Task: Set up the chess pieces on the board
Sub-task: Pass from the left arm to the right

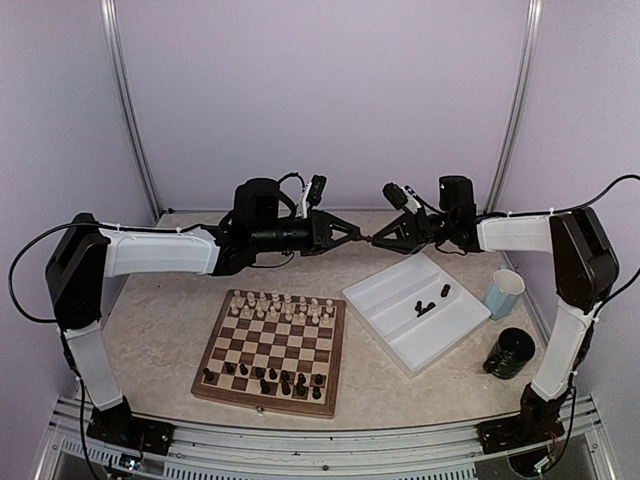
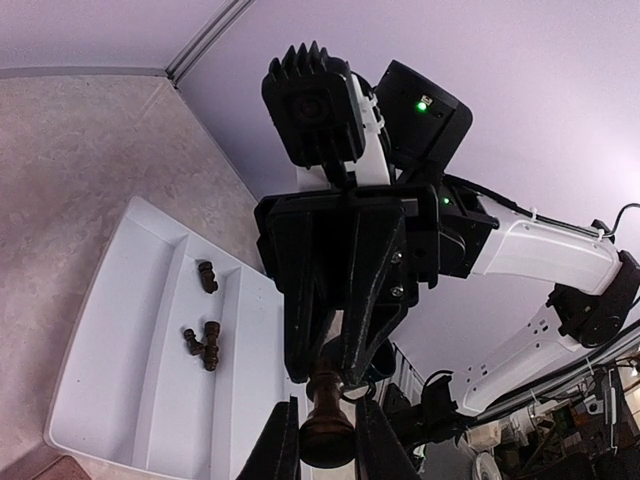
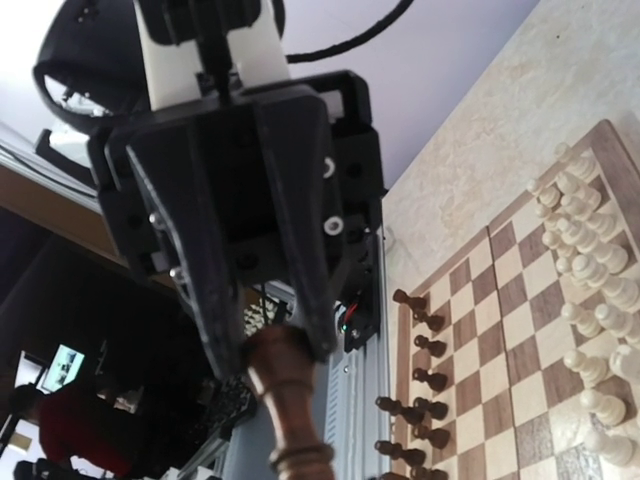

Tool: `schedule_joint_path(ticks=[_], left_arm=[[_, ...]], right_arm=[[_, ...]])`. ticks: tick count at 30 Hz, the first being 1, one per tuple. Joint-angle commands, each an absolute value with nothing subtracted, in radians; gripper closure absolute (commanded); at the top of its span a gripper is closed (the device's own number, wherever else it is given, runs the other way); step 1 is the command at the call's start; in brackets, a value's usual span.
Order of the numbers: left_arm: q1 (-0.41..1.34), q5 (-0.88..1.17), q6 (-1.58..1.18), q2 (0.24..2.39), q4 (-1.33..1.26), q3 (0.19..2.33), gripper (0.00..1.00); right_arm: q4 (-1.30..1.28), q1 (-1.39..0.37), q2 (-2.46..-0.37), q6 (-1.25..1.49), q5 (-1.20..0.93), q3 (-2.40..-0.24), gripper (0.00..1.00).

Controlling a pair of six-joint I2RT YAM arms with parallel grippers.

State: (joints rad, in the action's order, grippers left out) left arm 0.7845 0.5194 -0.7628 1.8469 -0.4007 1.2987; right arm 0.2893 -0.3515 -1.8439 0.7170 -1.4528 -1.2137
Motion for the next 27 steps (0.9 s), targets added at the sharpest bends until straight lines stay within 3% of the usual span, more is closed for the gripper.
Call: schedule_joint_path(ticks=[1, 6, 11, 14, 20, 27], left_arm=[[0.79, 0.531, -0.766, 1.864, -0.432, 1.328, 0.91], [0.791, 0.533, -0.769, 1.869, -0.436, 1.331, 0.9], [0.793, 0.536, -0.77, 1.876, -0.433, 1.332, 0.9], [0.793, 0.528, -0.756, 1.87, -0.408, 1.334, 0.8], [0.787, 0.455, -0.629, 1.806, -0.25, 1.358, 0.62], [0.778, 0.301, -0.468, 1.62, 0.025, 1.307, 0.58]], right_arm=[[0.363, -0.357, -1.863, 0.766, -1.471, -1.194, 0.8], [0.369, -0.36, -1.863, 0.767, -1.474, -1.195, 0.84], [0.382, -0.359, -1.868, 0.768, -1.481, -1.199, 0.94], [0.368, -0.359, -1.864, 0.745, -1.483, -1.209, 0.98], [-0.016, -0.359, -1.845, 0.404, -1.415, -1.31, 0.99], [-0.398, -0.359, -1.824, 0.03, -1.238, -1.439, 1.0]])
